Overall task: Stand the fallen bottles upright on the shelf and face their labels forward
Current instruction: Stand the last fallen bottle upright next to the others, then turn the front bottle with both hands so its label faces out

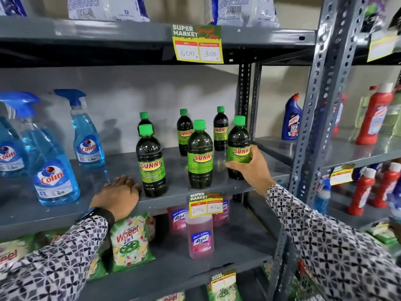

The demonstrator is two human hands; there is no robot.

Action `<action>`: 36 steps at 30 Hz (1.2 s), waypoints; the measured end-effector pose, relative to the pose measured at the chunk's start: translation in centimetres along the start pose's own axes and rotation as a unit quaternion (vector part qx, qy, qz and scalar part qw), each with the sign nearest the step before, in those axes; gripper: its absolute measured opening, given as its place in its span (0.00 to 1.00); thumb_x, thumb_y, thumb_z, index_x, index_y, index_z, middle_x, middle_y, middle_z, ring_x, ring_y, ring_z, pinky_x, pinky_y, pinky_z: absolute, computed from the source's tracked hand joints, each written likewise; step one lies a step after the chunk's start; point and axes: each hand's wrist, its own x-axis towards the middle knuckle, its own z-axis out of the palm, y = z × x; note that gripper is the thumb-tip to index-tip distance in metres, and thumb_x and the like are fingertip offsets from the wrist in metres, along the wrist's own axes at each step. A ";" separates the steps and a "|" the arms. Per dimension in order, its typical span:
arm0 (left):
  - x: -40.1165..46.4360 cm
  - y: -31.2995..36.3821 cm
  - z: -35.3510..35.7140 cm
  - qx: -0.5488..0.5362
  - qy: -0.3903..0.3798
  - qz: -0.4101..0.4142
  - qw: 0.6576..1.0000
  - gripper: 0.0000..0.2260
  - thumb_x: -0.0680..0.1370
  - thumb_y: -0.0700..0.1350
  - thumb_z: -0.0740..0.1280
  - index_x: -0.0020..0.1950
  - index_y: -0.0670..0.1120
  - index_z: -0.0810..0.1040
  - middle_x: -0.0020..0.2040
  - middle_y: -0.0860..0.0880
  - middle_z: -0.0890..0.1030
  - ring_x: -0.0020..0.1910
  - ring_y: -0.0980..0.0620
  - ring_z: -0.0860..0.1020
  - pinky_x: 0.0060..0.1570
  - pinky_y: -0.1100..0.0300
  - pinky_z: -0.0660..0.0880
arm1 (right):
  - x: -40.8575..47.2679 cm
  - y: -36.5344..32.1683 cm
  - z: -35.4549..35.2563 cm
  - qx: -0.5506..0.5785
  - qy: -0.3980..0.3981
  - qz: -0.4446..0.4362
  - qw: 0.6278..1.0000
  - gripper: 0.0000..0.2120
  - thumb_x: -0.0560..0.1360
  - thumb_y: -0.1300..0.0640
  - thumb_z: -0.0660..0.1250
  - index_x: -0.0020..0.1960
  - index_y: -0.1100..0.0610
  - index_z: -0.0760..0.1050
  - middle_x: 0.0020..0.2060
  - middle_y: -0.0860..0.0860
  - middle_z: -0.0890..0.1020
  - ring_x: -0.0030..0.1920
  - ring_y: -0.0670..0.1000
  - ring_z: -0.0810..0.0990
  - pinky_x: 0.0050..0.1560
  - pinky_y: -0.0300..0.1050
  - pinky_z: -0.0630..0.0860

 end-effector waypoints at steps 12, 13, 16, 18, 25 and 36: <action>-1.4 1.7 -1.6 -0.072 0.010 -0.058 0.996 0.25 0.85 0.57 0.49 0.81 0.53 0.62 0.83 0.48 0.61 0.81 0.45 0.61 0.79 0.46 0.59 | -1.4 -0.6 -0.5 0.040 -0.019 -0.030 0.999 0.34 0.67 0.46 0.85 0.66 0.36 0.70 0.62 0.46 0.84 0.60 0.44 0.84 0.64 0.48 0.82; -1.8 2.0 -1.6 -0.084 0.030 -0.071 0.993 0.23 0.84 0.59 0.51 0.79 0.56 0.65 0.81 0.47 0.66 0.78 0.42 0.67 0.75 0.45 0.66 | -1.5 -0.7 -0.8 0.045 -0.009 -0.041 0.998 0.33 0.69 0.42 0.83 0.68 0.35 0.70 0.65 0.46 0.83 0.64 0.46 0.83 0.66 0.51 0.80; -2.9 2.6 -1.6 -0.179 0.108 -0.103 0.972 0.17 0.82 0.59 0.58 0.68 0.59 0.77 0.65 0.44 0.83 0.61 0.39 0.80 0.57 0.47 0.76 | -2.0 -1.1 -1.1 0.007 0.099 -0.059 0.993 0.38 0.75 0.45 0.78 0.80 0.49 0.65 0.69 0.46 0.75 0.73 0.53 0.74 0.74 0.62 0.73; -3.0 2.8 -1.8 -0.280 0.157 -0.098 0.942 0.13 0.81 0.55 0.65 0.62 0.56 0.83 0.57 0.46 0.86 0.56 0.43 0.83 0.52 0.51 0.76 | -3.2 -2.2 -0.8 -0.019 0.170 -0.099 0.980 0.32 0.78 0.54 0.76 0.78 0.55 0.68 0.62 0.47 0.74 0.68 0.56 0.74 0.70 0.60 0.73; -3.8 1.7 -2.1 -0.535 0.176 -0.022 0.826 0.15 0.79 0.38 0.70 0.62 0.52 0.83 0.58 0.53 0.87 0.59 0.57 0.83 0.66 0.53 0.77 | -10.0 -6.9 8.1 0.032 -0.004 -0.228 0.973 0.11 0.78 0.63 0.74 0.57 0.52 0.81 0.49 0.47 0.83 0.46 0.46 0.83 0.47 0.41 0.81; -2.7 1.9 -3.3 -0.563 0.037 0.094 0.820 0.28 0.78 0.40 0.72 0.76 0.54 0.68 0.67 0.57 0.80 0.66 0.61 0.79 0.60 0.67 0.76 | -7.3 -7.0 16.2 0.024 -0.194 -0.073 0.978 0.35 0.75 0.64 0.79 0.75 0.46 0.68 0.62 0.34 0.80 0.60 0.31 0.80 0.71 0.44 0.78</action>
